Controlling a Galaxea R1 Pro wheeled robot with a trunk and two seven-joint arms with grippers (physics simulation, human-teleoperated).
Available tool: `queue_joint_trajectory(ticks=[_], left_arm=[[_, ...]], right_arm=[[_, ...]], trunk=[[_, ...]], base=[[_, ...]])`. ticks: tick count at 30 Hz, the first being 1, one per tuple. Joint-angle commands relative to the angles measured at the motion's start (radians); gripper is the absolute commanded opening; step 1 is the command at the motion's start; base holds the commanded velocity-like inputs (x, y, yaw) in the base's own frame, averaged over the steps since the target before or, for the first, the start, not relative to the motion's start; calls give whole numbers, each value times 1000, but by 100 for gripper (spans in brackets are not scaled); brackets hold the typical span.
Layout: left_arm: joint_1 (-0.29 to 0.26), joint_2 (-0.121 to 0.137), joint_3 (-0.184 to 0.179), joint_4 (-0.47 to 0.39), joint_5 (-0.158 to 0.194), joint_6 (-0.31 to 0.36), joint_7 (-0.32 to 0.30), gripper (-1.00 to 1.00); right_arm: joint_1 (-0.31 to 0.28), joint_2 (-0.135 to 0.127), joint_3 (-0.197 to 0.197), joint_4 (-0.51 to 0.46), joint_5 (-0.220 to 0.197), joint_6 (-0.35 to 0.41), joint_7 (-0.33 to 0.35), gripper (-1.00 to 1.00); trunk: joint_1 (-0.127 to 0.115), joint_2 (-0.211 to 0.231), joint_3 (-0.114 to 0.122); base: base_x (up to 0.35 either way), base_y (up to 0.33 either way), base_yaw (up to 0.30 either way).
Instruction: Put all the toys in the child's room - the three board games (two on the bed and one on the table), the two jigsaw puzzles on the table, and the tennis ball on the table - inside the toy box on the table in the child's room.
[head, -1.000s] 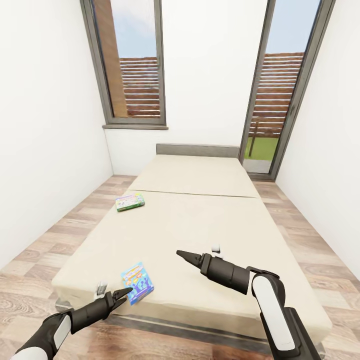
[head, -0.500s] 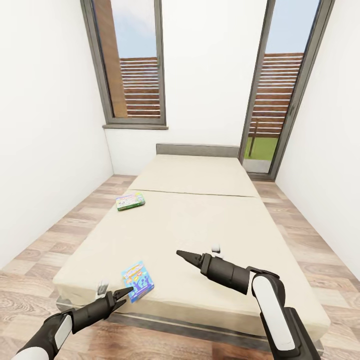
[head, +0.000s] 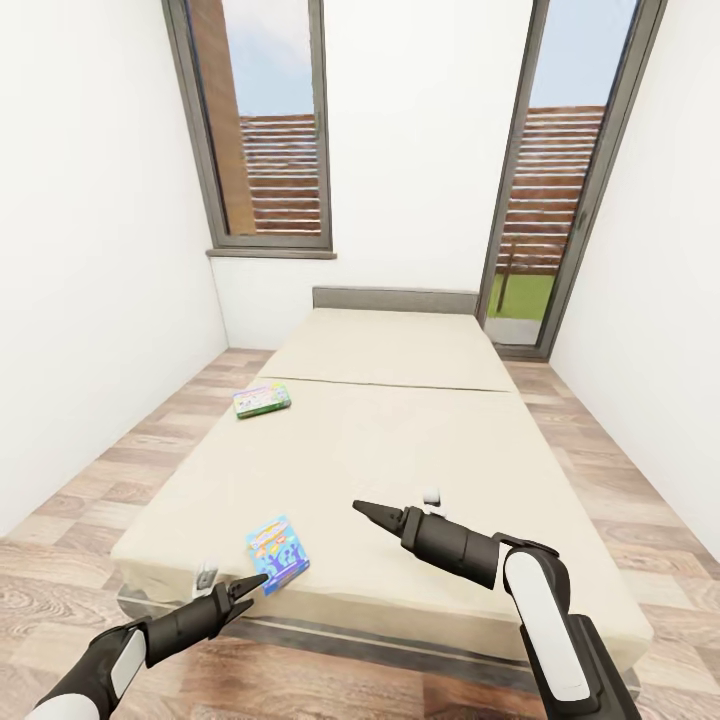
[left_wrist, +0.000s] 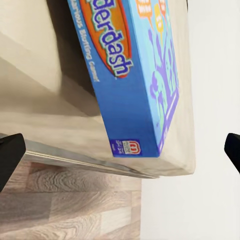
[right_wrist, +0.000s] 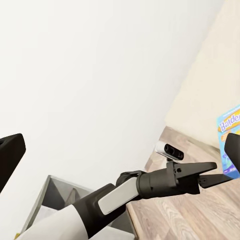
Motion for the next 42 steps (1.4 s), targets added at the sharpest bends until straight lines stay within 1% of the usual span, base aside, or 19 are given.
queue_joint_trajectory(ticks=[1, 9, 18, 34, 42], left_arm=[[-1, 0, 3, 0, 2, 10, -2, 100], [-1, -1, 3, 1, 2, 10, -1, 100], [-1, -3, 3, 1, 2, 9, -1, 100], [-1, -4, 3, 0, 2, 8, 0, 100], [-1, -4, 3, 1, 2, 8, 0, 100]], right_arm=[[-1, 1, -1, 0, 7, 3, 8, 100], [-1, 1, -1, 0, 7, 3, 9, 100], [-1, 1, -1, 0, 7, 3, 8, 100], [-1, 1, -1, 0, 7, 3, 8, 100], [-1, 1, -1, 0, 7, 3, 8, 100]], trunk=[[0, 0, -1], [0, 0, -1], [0, 0, -1], [0, 0, -1], [0, 0, -1]], base=[[-15, 0, 0], [-4, -12, 0], [0, -122, 0], [1, -10, 0], [105, 0, 0]])
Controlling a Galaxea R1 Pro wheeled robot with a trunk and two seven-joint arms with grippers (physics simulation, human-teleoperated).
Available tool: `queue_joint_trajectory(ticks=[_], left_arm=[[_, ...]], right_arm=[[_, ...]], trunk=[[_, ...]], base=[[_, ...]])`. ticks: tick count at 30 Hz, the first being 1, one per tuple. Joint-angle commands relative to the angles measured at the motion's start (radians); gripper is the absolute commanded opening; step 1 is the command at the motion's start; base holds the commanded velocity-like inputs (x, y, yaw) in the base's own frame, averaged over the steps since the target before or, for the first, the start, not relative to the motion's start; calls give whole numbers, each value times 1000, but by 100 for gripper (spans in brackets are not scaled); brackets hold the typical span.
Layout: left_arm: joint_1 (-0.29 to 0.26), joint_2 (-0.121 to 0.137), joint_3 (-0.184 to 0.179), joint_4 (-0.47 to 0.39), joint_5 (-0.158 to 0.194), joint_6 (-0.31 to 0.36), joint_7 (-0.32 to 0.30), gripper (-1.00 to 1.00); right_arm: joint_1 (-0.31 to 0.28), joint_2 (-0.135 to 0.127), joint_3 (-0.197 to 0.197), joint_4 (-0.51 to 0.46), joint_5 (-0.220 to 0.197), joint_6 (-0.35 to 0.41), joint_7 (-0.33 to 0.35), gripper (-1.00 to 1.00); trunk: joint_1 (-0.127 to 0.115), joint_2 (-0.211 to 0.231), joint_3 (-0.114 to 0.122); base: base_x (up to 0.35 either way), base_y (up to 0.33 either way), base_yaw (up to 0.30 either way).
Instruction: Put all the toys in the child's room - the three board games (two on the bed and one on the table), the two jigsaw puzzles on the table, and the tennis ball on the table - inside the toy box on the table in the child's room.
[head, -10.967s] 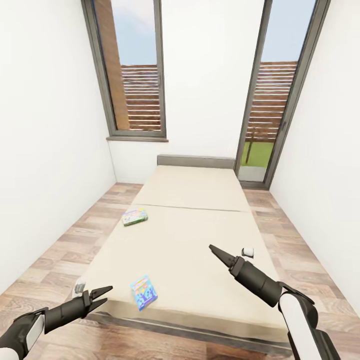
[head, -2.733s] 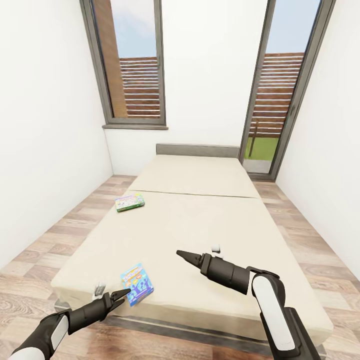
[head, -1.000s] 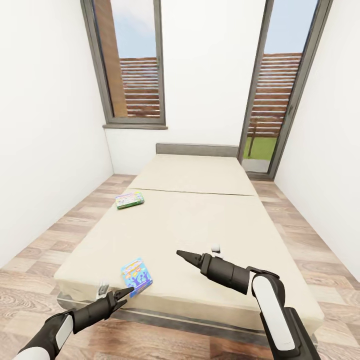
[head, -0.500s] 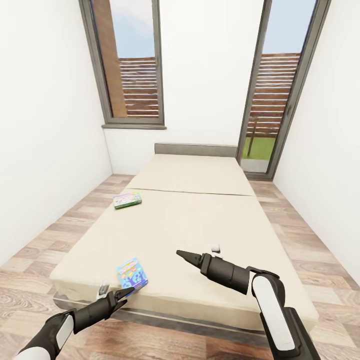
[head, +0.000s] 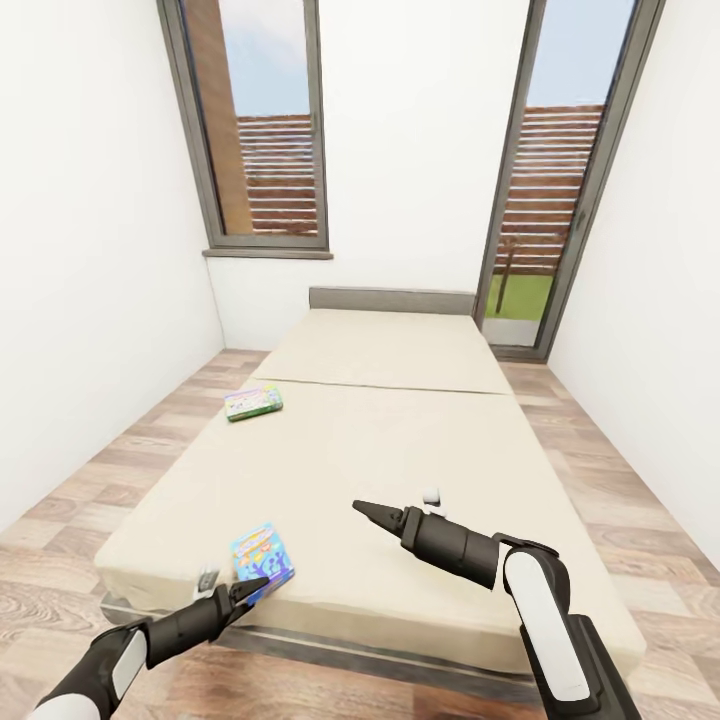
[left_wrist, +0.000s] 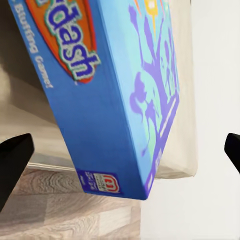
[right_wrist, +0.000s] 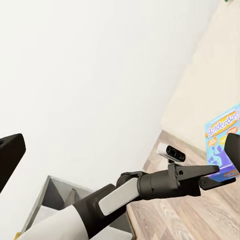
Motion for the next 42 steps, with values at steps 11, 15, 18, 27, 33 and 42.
queue_joint_trajectory(ticks=[11, 15, 18, 27, 33, 42], left_arm=[[-1, -2, 8, 0, 16, 1, -3, 100], [-1, -2, 8, 0, 16, 1, -3, 100], [-1, -2, 8, 0, 16, 0, -3, 100], [-1, -2, 8, 0, 16, -1, -3, -100], [-1, -2, 8, 0, 16, -1, -3, -100], [-1, -2, 7, 0, 16, -1, -12, -100]], right_arm=[[-1, 1, -1, 0, 8, 3, 8, 100], [-1, 1, -1, 0, 7, 3, 8, 100], [-1, 1, -1, 0, 7, 3, 8, 100], [-1, 1, -1, 0, 7, 3, 8, 100], [-1, 1, -1, 0, 7, 3, 8, 100], [-1, 13, -1, 0, 8, 3, -1, 100]], trunk=[[0, 0, -1], [0, 0, -1], [0, 0, -1], [0, 0, -1], [0, 0, -1], [0, 0, -1]], base=[[18, 0, 0], [1, 0, 0], [0, 0, 0], [0, 0, 0], [0, 0, 0], [0, 0, 0]])
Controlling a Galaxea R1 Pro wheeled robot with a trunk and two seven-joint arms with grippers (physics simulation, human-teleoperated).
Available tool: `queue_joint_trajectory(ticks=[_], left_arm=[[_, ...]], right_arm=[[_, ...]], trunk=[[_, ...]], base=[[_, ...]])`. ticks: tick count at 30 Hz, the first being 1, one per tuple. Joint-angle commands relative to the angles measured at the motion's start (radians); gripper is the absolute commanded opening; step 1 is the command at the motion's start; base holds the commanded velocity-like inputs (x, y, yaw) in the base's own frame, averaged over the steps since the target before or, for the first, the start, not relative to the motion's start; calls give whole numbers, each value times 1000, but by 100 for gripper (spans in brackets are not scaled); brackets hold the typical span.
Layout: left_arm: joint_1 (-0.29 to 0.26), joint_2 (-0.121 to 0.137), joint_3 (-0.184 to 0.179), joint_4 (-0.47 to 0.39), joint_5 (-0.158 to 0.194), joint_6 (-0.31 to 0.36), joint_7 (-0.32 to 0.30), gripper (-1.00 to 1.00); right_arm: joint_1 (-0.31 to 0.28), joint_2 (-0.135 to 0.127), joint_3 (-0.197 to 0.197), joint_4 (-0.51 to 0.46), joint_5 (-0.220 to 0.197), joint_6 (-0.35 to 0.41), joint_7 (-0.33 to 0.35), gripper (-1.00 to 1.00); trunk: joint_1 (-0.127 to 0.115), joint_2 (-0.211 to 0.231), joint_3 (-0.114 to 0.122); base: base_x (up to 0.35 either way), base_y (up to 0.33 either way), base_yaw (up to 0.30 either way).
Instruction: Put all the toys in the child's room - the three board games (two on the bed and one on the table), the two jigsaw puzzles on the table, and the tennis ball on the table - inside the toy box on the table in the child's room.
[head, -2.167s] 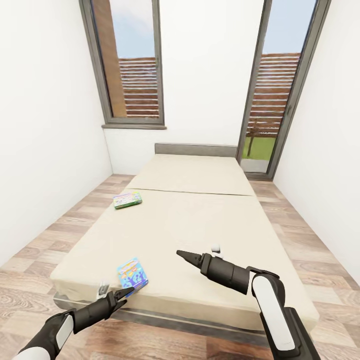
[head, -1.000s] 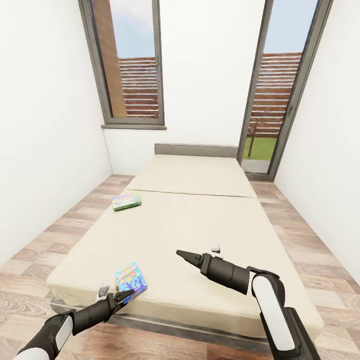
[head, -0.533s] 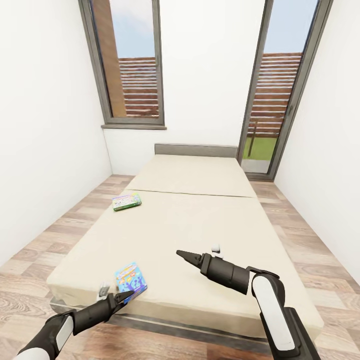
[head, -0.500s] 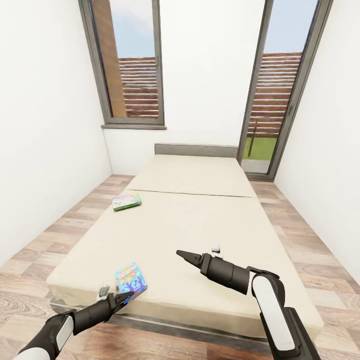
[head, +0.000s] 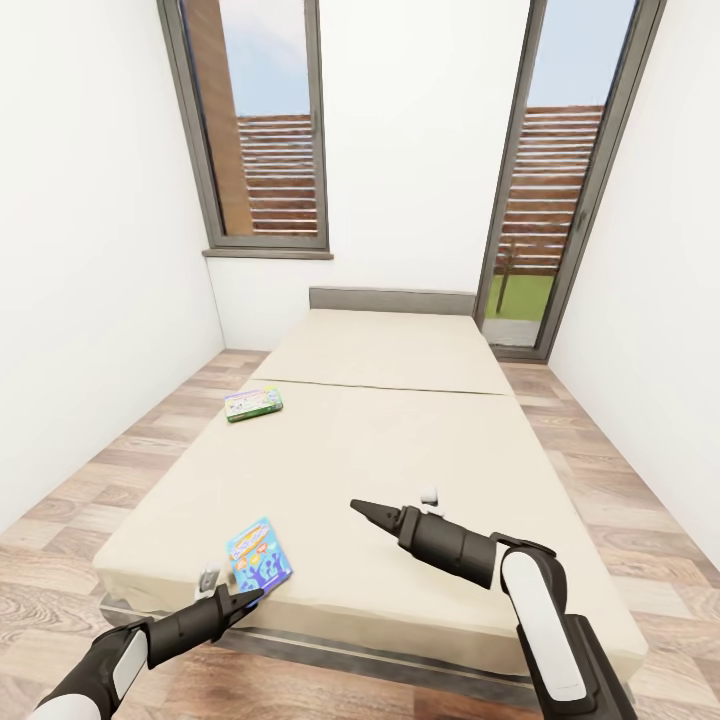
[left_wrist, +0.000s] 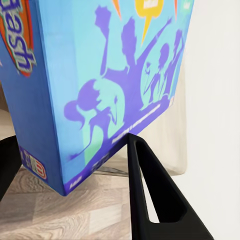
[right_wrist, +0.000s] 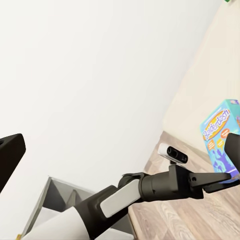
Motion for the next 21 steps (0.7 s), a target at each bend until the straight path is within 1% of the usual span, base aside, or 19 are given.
queue_joint_trajectory(ticks=[1, 9, 12, 16, 21], left_arm=[[-2, -1, 14, 0, 6, -29, 16, -100], [-2, -1, 14, 0, 6, -29, 15, -100], [-2, -1, 14, 0, 5, -29, 15, -100], [-2, -1, 14, 0, 5, -29, 15, -100], [-2, -1, 14, 0, 5, -29, 15, -100]], right_arm=[[-1, 1, -1, 0, 7, 4, 3, 100], [-1, 2, -1, 0, 7, 3, -5, 100], [-1, 2, -1, 0, 7, 3, -5, 100], [-1, 2, -1, 0, 7, 3, -5, 100], [-1, 2, -1, 0, 7, 3, -5, 100]], trunk=[[0, 0, -1], [0, 0, -1], [-11, 21, 9], [-11, 21, 9], [-31, 56, 24]], base=[[0, 0, 0], [0, 0, 0], [0, 0, 0], [0, 0, 0], [0, 0, 0]])
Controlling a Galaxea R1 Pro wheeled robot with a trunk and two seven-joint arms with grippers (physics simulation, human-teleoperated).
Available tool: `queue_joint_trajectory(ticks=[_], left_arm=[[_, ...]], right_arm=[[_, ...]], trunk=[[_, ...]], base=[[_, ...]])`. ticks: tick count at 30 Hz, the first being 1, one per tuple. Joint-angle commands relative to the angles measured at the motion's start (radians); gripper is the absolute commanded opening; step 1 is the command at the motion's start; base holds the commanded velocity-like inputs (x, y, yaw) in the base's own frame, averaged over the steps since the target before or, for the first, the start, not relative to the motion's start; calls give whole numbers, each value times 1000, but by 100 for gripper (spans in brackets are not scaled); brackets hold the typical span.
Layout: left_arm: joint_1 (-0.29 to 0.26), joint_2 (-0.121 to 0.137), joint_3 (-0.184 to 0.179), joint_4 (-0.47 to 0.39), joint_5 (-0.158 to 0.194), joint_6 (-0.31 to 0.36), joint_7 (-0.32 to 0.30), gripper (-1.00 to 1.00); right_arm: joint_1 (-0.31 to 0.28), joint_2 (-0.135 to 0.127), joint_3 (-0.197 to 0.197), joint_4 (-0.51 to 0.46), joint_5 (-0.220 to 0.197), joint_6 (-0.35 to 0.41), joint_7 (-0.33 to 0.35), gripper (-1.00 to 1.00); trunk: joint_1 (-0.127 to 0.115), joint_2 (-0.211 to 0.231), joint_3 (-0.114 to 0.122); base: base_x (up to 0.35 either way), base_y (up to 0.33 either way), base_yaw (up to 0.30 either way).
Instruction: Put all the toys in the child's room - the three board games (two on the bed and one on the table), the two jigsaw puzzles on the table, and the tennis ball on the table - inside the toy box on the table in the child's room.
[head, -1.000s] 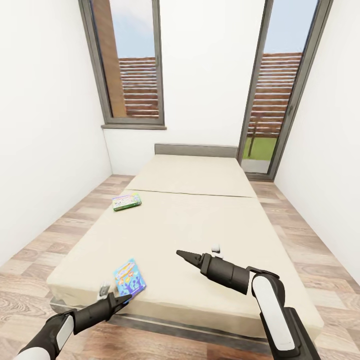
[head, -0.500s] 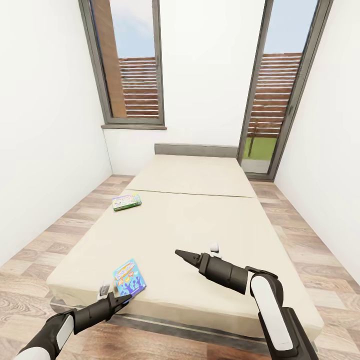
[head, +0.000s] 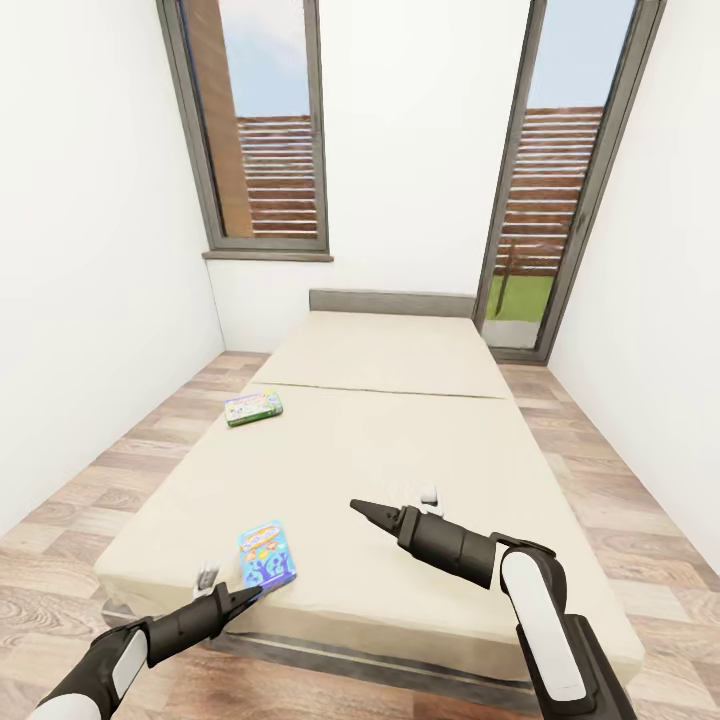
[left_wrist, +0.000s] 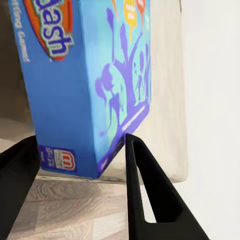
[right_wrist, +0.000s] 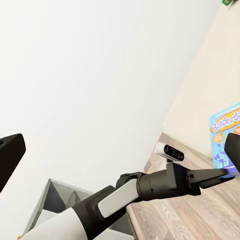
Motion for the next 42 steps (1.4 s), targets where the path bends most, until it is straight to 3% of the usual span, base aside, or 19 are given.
queue_joint_trajectory(ticks=[1, 42], left_arm=[[0, 0, 3, 0, 0, 8, -2, -100], [0, 0, 0, -5, -1, 8, -11, -100]], right_arm=[[-1, 1, -1, 0, 8, 3, 8, 100], [-1, 3, 11, 0, 10, 3, 8, 100]], trunk=[[-4, 7, 2], [-150, 273, 121]], base=[[0, 0, 0], [0, 0, 0]])
